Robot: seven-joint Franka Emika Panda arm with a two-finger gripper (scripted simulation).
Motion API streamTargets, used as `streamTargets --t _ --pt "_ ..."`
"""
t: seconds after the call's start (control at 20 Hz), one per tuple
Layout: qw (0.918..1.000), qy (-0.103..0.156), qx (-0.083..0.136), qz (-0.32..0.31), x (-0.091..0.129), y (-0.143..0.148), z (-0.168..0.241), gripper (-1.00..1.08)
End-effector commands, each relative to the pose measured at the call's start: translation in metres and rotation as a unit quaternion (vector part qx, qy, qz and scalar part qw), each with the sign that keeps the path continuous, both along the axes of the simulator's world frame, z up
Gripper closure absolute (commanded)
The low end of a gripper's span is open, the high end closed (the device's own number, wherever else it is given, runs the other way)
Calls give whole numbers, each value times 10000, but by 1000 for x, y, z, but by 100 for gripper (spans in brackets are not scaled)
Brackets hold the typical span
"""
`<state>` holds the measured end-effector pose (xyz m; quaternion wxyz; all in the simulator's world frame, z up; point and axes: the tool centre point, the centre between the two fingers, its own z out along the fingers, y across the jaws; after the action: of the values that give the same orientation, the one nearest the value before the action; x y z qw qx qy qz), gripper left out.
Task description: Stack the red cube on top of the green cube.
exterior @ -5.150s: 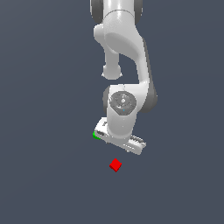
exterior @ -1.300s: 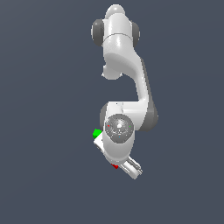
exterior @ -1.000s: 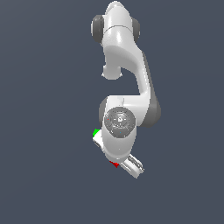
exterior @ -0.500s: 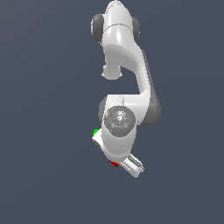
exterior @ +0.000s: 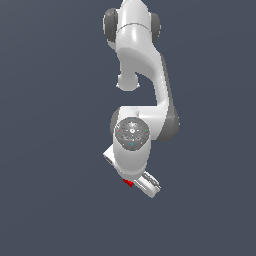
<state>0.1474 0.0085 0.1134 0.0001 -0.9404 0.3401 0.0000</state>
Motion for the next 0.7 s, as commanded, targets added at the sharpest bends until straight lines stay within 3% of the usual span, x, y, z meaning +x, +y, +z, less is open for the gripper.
streamTargets --t 0.0,0.65 --pt "10000 -4 0 -1 -6 -4 -2 108" --pt "10000 -2 -1 -1 -61 -35 -21 108"
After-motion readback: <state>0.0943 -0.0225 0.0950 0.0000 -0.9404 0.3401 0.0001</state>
